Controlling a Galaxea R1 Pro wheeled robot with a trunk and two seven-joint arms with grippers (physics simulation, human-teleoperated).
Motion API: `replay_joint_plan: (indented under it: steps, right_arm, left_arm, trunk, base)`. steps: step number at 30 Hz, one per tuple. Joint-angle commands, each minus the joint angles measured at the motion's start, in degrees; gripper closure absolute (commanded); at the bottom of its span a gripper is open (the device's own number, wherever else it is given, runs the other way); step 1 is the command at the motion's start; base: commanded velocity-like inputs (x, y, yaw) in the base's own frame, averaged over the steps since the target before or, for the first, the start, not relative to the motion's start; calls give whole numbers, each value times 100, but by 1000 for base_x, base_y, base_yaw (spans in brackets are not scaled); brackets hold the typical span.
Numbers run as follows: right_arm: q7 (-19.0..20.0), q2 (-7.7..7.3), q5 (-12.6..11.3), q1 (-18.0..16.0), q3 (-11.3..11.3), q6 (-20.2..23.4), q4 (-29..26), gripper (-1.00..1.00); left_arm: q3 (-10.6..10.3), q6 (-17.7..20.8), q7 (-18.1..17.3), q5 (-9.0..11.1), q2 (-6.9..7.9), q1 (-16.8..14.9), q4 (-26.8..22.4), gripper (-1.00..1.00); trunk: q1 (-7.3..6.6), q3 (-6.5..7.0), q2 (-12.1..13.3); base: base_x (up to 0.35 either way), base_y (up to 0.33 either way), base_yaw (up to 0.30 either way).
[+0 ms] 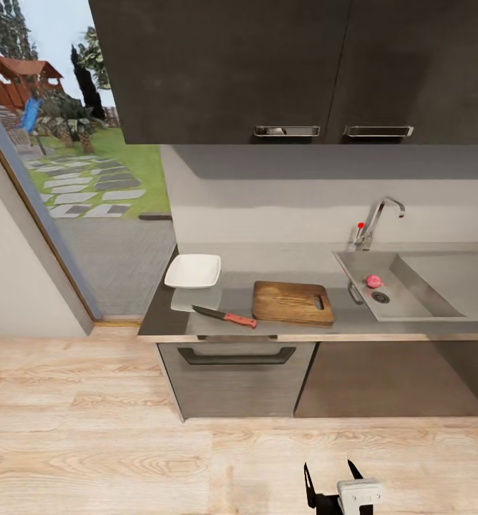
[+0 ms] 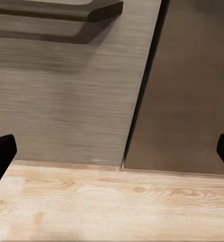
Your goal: In the kitchen, take the Vidalia onion out of the sink, dice it on the chopping board with the paring knife, put the diced onion into the bowl on the countertop, then place both the paring knife and the chopping board into the sink.
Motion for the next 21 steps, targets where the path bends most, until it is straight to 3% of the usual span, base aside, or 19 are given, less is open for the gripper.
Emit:
replay_joint_plan:
  steps: [1,21]
  right_arm:
    - [-47,-6,18,-1,15,-3,32,-100]
    - [-25,0,21,-1,-24,-64,640,-100]
  left_arm:
    - [14,-7,-18,12,-3,3,-11,-100]
    - [21,-3,18,12,-9,3,-48,-100]
  trunk:
    - [4,-8,-10]
    - [4,-8,-10]
  base:
    - [0,0,0]
    - [0,0,0]
